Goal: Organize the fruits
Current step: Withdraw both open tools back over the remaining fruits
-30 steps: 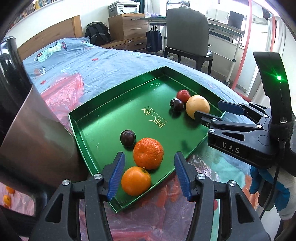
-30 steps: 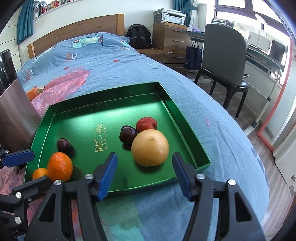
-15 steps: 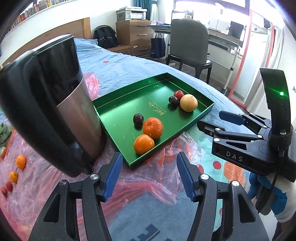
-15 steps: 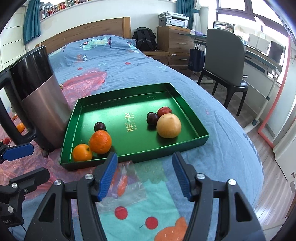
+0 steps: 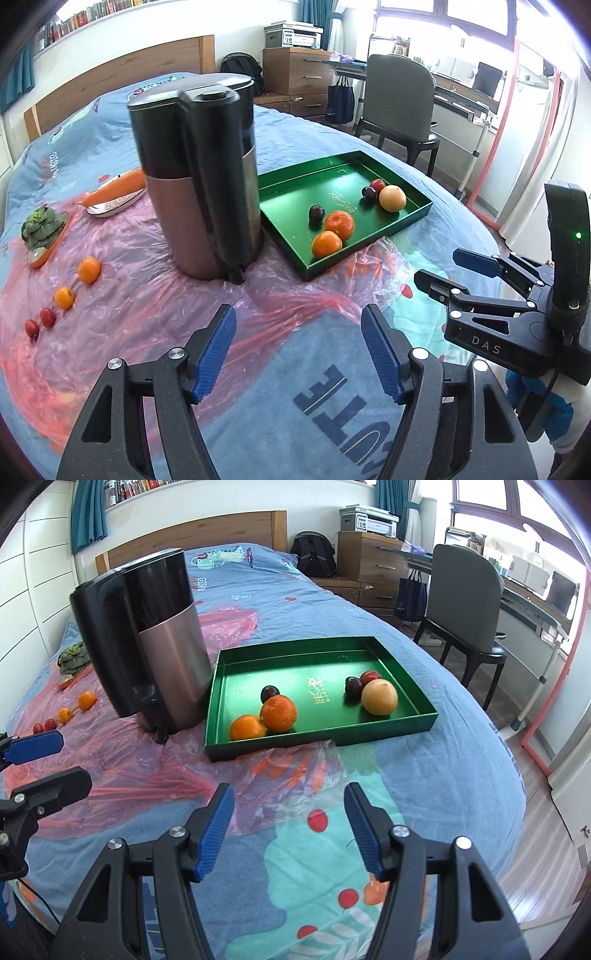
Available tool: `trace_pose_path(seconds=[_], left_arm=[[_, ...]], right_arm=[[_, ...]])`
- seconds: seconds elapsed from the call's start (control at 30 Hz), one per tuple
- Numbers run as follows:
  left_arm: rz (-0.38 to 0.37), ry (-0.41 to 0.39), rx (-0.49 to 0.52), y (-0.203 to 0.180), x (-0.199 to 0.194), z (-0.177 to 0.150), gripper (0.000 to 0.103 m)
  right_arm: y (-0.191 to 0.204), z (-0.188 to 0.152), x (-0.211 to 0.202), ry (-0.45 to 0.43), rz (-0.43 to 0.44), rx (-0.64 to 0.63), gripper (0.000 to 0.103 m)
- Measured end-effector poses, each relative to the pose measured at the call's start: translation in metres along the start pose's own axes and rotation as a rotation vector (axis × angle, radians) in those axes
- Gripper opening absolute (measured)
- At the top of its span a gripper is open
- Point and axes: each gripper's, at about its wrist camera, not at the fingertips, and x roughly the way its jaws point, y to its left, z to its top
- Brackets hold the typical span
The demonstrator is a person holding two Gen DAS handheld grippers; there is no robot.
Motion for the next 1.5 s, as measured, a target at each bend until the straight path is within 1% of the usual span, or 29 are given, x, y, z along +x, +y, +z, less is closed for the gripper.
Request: trace_pose_path(seconds=[0.1, 0.3, 0.4, 0.5, 0.6, 0.8, 1.0, 1.13, 1.23, 1.37, 1.5], left_arm=[[0.022, -0.003, -0.014, 0.01, -0.013, -0.012, 0.065], [0.064, -0.011, -0.05, 0.032, -0.038, -0.036, 0.065], [0.11, -0.017, -0.054, 0.044, -0.051, -0.048, 0.065], [0.146, -0.021, -0.085, 0.063, -0.063, -0.059, 0.065], [0.177, -0.022, -0.127, 0.084, -0.072, -0.069, 0.071], [0.234, -0.008, -0.206, 0.127, -0.082, -0.092, 0.072], [0.253, 0.01, -0.283, 0.167, -0.084, -0.116, 0.072], [0.286, 0.013, -0.327, 0.194, -0.084, -0.13, 0.072], [0.325, 0.01, -0.376, 0.219, -0.083, -0.138, 0.072], [0.382, 0.003, -0.436, 0.256, -0.08, -0.141, 0.072], [0.428, -0.005, -0.494, 0.298, -0.072, -0.139, 0.072]], right_arm=[[0.013, -0.005, -0.011, 0.0, 0.018, -0.003, 0.079], [0.046, -0.013, -0.03, -0.008, 0.044, -0.052, 0.08], [0.064, -0.016, -0.037, -0.017, 0.069, -0.081, 0.08], [0.084, -0.018, -0.042, -0.025, 0.093, -0.115, 0.08], [0.105, -0.019, -0.046, -0.027, 0.124, -0.146, 0.08], [0.147, -0.017, -0.051, -0.043, 0.181, -0.211, 0.08], [0.185, -0.02, -0.046, -0.028, 0.215, -0.265, 0.08], [0.205, -0.023, -0.037, -0.007, 0.232, -0.298, 0.08], [0.222, -0.021, -0.028, 0.006, 0.247, -0.329, 0.08], [0.246, -0.013, -0.012, 0.011, 0.275, -0.364, 0.08], [0.273, 0.006, 0.015, 0.009, 0.305, -0.382, 0.08]])
